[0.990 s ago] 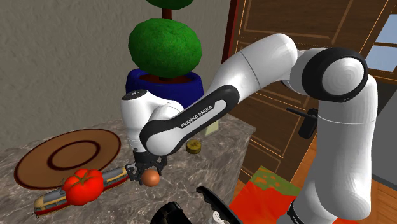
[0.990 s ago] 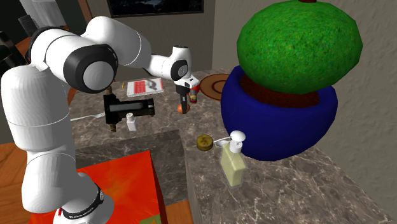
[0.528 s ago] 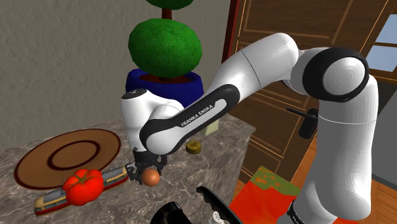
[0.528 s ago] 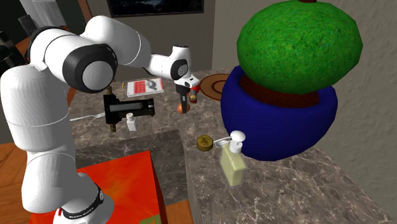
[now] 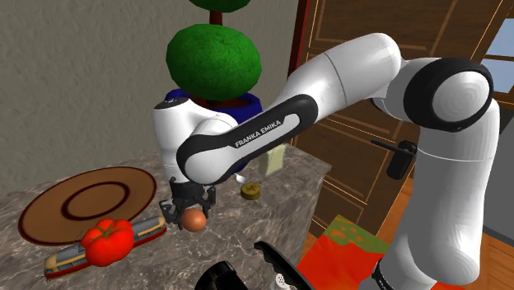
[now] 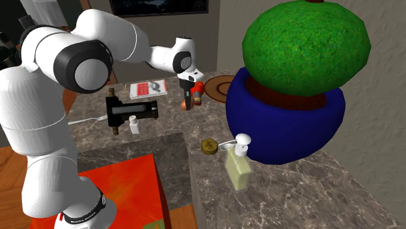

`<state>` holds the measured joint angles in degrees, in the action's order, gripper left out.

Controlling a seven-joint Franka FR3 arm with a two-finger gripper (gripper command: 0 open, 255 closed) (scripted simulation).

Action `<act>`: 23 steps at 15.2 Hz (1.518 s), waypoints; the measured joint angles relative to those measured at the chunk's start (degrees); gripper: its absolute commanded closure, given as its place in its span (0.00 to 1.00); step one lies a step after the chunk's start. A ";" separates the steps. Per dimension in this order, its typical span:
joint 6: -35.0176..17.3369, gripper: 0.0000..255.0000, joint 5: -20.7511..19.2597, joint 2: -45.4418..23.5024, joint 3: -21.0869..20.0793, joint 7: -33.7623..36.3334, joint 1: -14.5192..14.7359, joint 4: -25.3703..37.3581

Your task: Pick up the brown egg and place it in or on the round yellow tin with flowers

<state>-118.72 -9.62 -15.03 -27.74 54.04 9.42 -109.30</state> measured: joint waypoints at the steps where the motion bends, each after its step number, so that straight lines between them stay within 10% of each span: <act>1: 0.45 1.00 0.28 0.50 -0.07 -0.20 -0.12 0.02; 15: 9.86 1.00 2.71 4.34 -0.73 -2.01 -0.58 6.13; 23: 7.38 1.00 6.08 12.10 2.89 -12.42 -6.67 -2.74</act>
<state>-111.34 -3.54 -2.94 -24.85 41.62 2.76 -112.04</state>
